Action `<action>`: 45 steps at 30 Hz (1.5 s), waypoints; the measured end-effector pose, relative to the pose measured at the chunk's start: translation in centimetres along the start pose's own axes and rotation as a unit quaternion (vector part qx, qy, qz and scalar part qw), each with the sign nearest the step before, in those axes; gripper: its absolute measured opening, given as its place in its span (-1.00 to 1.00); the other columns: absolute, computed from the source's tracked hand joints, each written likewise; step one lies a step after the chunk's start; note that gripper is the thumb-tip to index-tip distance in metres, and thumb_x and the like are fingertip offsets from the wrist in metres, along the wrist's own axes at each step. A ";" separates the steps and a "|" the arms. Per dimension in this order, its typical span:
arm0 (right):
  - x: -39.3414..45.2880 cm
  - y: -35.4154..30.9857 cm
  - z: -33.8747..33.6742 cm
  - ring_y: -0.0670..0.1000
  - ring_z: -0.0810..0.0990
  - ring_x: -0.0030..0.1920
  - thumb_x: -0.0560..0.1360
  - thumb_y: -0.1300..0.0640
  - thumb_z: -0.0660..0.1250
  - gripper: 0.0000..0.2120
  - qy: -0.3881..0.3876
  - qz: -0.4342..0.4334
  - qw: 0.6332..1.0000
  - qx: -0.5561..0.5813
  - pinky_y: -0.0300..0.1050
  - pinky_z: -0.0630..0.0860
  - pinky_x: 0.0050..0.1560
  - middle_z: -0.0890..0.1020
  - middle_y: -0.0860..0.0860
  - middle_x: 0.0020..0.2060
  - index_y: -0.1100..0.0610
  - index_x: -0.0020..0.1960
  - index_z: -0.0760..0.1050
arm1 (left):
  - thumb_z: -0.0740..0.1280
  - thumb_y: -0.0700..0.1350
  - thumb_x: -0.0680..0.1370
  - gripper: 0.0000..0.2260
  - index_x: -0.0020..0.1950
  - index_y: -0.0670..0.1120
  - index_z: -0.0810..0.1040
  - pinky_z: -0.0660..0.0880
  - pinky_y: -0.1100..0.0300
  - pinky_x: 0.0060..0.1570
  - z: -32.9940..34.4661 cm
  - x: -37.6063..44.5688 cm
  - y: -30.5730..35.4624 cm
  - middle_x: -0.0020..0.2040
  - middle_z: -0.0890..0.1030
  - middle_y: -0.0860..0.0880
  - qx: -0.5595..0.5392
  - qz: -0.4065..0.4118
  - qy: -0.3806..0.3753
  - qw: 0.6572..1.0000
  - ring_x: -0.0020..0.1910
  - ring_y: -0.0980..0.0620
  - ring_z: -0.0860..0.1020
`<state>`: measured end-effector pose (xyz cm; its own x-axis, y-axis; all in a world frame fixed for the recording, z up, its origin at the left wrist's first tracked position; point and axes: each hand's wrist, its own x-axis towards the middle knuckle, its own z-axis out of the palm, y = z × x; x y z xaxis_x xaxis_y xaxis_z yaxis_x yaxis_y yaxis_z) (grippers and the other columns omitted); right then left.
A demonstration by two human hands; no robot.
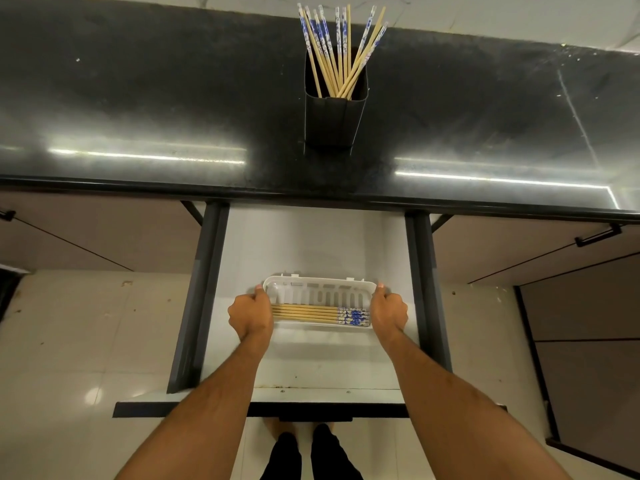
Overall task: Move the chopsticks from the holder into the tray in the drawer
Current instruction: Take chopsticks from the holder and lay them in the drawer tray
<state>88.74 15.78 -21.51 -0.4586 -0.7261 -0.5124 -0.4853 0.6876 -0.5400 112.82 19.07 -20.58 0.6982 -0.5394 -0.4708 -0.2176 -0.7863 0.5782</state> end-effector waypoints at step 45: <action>-1.3 -26.3 -11.6 0.17 0.45 0.40 0.65 -0.07 0.17 -0.47 0.231 -0.510 0.785 -0.266 0.07 0.44 0.41 0.50 0.19 0.37 0.27 0.46 0.34 | 0.16 0.06 0.60 -0.59 0.33 -0.15 0.49 0.38 0.01 0.42 -8.0 1.7 26.6 0.21 0.60 -0.09 0.168 0.621 0.143 0.752 0.23 -0.04 0.53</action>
<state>93.48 -1.36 1.06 0.2089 -0.9061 0.3680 -0.9613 -0.2594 -0.0929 113.65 -0.37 -0.67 -0.0786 -0.8713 0.4844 -0.9495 0.2135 0.2299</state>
